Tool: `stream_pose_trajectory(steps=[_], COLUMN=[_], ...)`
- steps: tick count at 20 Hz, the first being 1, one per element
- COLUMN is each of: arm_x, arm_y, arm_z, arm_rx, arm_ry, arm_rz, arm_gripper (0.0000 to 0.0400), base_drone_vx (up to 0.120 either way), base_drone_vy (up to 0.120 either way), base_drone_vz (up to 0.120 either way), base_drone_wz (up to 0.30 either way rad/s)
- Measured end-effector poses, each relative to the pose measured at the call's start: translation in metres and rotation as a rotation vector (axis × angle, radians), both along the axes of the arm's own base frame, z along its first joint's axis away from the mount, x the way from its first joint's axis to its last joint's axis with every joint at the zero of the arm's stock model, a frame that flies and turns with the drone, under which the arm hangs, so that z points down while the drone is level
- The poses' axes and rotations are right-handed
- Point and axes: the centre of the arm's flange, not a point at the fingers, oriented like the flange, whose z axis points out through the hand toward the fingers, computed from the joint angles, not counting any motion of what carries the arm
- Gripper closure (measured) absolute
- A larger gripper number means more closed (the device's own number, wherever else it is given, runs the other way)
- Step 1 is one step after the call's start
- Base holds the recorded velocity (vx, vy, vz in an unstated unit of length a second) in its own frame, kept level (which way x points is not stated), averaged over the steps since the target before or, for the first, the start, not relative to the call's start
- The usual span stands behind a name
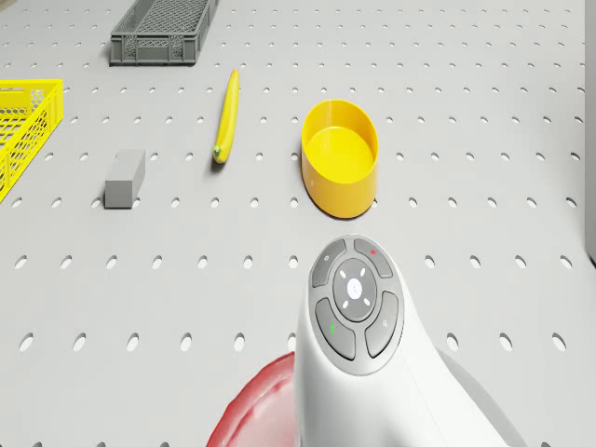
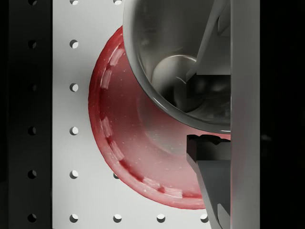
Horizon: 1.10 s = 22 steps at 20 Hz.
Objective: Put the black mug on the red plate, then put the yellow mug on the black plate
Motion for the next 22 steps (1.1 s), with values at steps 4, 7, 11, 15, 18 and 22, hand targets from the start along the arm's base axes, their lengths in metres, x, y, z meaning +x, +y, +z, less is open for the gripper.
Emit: stream_pose_trajectory(steps=[4,7,11,15,18,22], arm_x=[0.0,0.0,0.0,0.0,0.0,0.0], arm_y=[0.002,0.002,0.003,0.003,0.003,0.003], arm_z=[0.011,0.012,0.001,-0.016,-0.026,-0.033], arm_rx=[0.0,0.0,0.0,0.0,0.0,0.0], arm_ry=[0.0,0.0,0.0,0.0,0.0,0.0], arm_rz=[0.0,0.0,0.0,0.0,0.0,0.0], arm_gripper=[0.0149,0.007,0.0026,0.001,0.0004,0.0002], base_drone_vx=[0.0,0.0,0.0,0.0,0.0,-0.12], base_drone_vy=[0.0,0.0,0.0,0.0,0.013,0.12], base_drone_vz=[0.0,0.0,0.0,0.06,0.12,0.04], base_drone_wz=[0.0,0.0,0.0,0.0,0.0,0.0])
